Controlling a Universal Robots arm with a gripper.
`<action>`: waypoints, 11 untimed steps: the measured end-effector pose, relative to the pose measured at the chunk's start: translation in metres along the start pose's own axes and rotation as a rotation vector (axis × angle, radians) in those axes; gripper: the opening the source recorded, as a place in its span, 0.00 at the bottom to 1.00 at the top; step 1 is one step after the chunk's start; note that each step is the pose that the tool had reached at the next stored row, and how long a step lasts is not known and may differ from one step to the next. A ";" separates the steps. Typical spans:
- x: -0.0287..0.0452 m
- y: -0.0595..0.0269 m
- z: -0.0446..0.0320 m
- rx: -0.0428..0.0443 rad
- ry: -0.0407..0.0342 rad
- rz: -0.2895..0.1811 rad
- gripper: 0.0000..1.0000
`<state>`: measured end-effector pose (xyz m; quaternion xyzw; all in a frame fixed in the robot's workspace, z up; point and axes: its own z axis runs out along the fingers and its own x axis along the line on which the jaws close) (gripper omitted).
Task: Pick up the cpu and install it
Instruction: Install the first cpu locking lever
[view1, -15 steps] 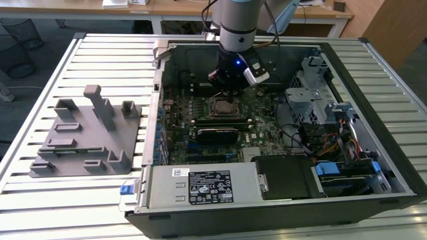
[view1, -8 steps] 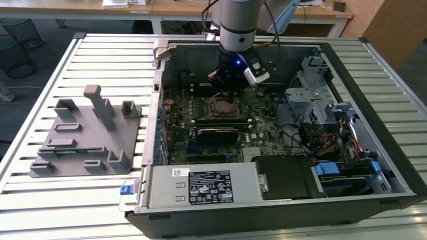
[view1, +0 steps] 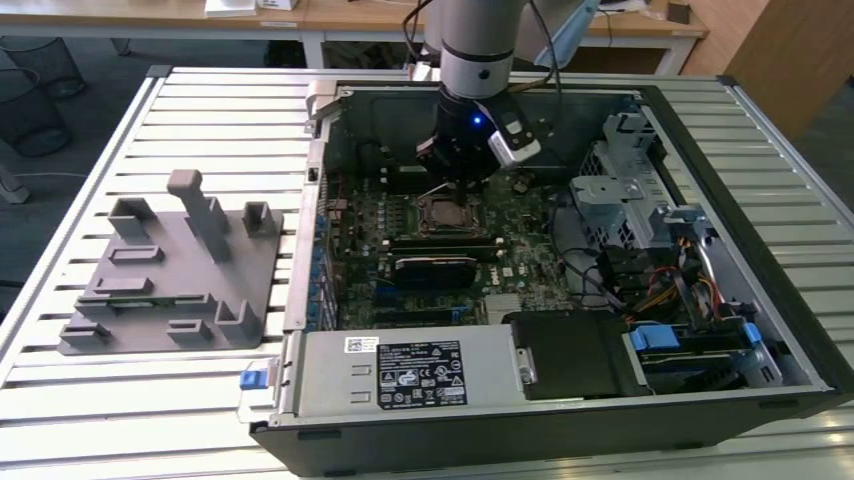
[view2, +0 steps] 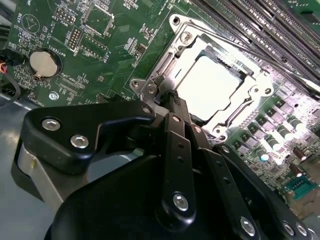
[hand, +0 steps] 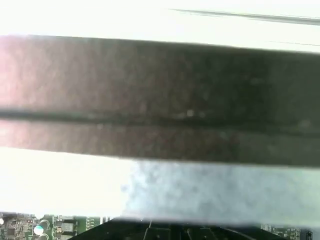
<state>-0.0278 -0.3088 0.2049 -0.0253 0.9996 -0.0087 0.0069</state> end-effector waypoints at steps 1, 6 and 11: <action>0.0000 -0.0008 -0.0001 0.0000 0.0001 0.000 0.11; 0.0004 -0.0050 -0.0011 -0.0007 0.0003 0.000 0.11; 0.0044 -0.0050 -0.0079 -0.0010 0.0002 0.000 0.11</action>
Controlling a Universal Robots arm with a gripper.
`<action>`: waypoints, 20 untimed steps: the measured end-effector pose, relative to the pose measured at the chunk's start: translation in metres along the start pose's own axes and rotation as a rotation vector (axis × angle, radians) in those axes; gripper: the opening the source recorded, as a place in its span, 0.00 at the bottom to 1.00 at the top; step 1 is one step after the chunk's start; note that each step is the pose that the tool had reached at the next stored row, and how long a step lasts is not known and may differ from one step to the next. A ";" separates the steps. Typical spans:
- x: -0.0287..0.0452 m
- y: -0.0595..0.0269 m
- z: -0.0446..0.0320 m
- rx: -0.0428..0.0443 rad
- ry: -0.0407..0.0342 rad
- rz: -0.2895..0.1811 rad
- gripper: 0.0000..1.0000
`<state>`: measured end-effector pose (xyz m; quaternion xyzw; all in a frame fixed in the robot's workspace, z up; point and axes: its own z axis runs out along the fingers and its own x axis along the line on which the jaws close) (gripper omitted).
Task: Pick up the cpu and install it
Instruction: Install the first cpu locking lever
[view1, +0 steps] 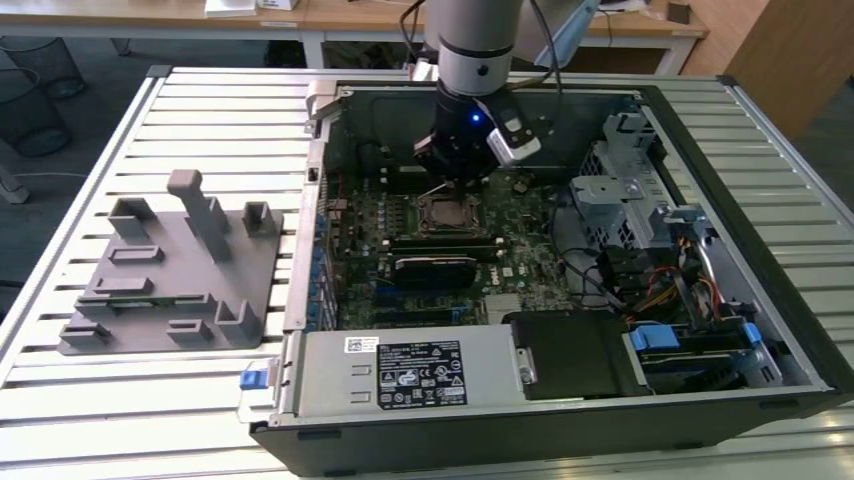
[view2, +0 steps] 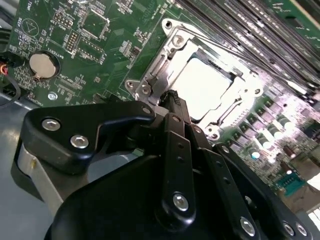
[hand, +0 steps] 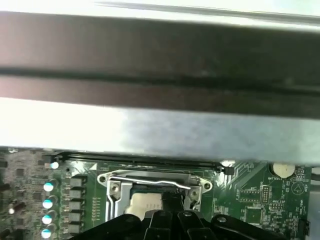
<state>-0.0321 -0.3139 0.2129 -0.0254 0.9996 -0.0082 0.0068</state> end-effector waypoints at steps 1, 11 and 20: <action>0.0020 0.0001 -0.0010 0.0000 0.0000 0.000 0.11; 0.0147 0.0007 -0.0174 0.0002 -0.0005 0.000 0.11; 0.0143 0.0078 -0.0185 -0.0431 -0.0030 0.001 0.11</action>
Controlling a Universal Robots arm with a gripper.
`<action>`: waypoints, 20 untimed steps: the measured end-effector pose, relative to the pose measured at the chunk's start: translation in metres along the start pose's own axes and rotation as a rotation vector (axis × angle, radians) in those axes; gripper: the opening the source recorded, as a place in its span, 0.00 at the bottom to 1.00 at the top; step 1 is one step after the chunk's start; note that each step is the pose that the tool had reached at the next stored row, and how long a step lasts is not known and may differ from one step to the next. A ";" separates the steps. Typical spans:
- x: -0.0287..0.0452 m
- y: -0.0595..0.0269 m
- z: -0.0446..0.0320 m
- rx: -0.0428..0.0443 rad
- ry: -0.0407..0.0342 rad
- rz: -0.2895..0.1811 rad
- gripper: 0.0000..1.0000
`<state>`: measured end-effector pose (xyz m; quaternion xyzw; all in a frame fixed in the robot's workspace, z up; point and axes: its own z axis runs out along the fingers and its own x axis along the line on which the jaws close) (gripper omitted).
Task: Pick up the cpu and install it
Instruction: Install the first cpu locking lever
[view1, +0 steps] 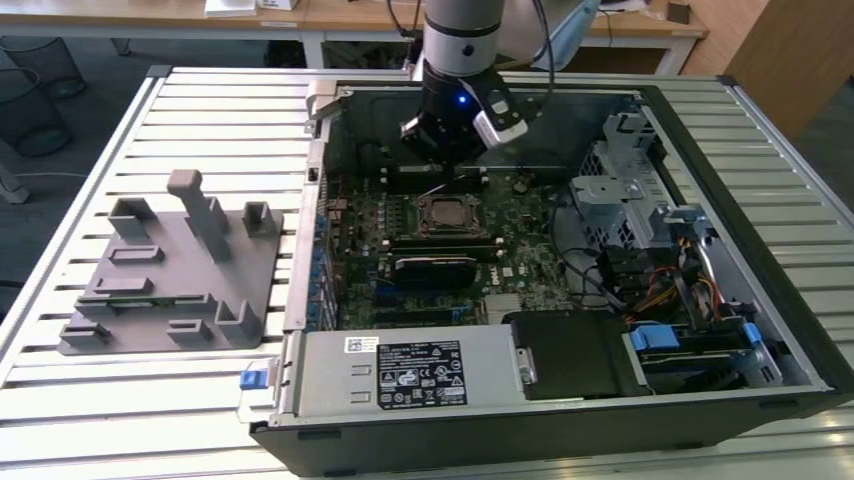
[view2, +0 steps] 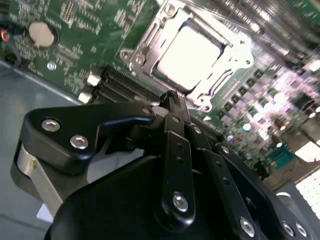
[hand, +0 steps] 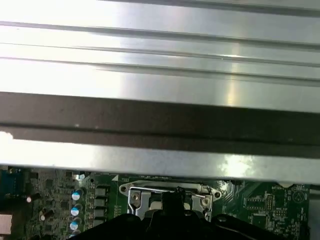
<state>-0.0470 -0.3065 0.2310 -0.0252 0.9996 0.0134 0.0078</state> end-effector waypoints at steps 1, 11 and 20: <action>-0.0001 0.0013 0.0005 0.0000 0.0000 0.000 0.11; -0.0036 0.0133 0.0070 0.0099 0.0004 0.000 0.11; -0.0084 0.0135 0.0095 0.0224 0.0012 0.000 0.11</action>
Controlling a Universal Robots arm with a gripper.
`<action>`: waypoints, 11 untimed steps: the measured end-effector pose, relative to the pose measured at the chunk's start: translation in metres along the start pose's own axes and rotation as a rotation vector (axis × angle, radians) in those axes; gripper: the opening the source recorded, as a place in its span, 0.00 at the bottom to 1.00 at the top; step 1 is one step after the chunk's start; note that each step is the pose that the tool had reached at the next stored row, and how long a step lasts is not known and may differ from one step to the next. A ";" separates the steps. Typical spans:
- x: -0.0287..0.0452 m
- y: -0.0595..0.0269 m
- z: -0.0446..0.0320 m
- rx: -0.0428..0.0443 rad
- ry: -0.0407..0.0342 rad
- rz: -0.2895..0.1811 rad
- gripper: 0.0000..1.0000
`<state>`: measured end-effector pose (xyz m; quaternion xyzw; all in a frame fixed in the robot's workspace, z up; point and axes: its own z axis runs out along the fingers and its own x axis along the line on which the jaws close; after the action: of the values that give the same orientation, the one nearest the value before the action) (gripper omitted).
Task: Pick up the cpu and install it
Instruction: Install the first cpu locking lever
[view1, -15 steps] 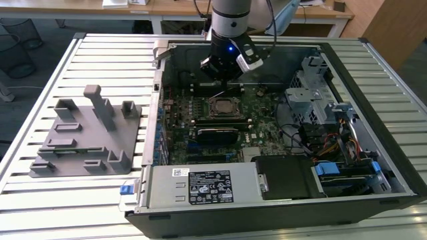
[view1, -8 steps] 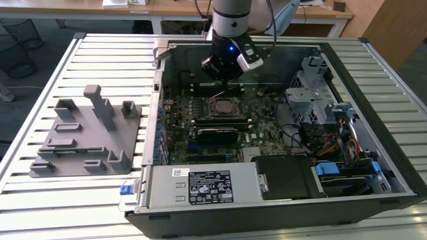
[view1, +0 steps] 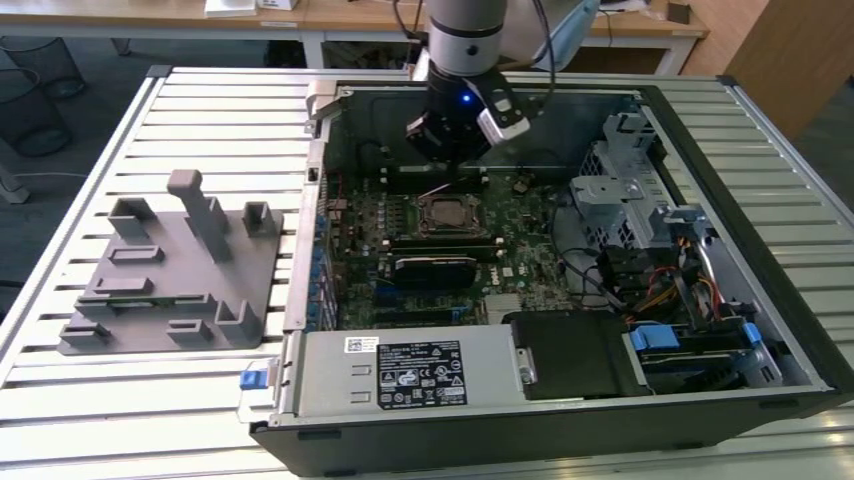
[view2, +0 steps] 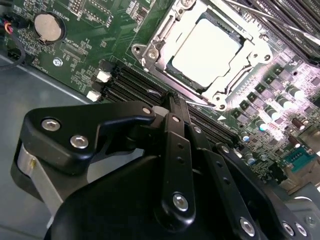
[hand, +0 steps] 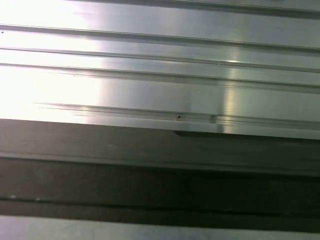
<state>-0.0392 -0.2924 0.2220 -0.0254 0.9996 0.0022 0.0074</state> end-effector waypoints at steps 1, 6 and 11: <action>-0.0008 0.0000 0.0002 0.0000 0.0000 0.000 0.11; -0.0030 -0.0001 0.0028 0.0000 0.0000 0.000 0.11; -0.0041 -0.0002 0.0095 0.0001 0.0001 0.000 0.11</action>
<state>-0.0349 -0.2923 0.2126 -0.0254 0.9996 0.0021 0.0074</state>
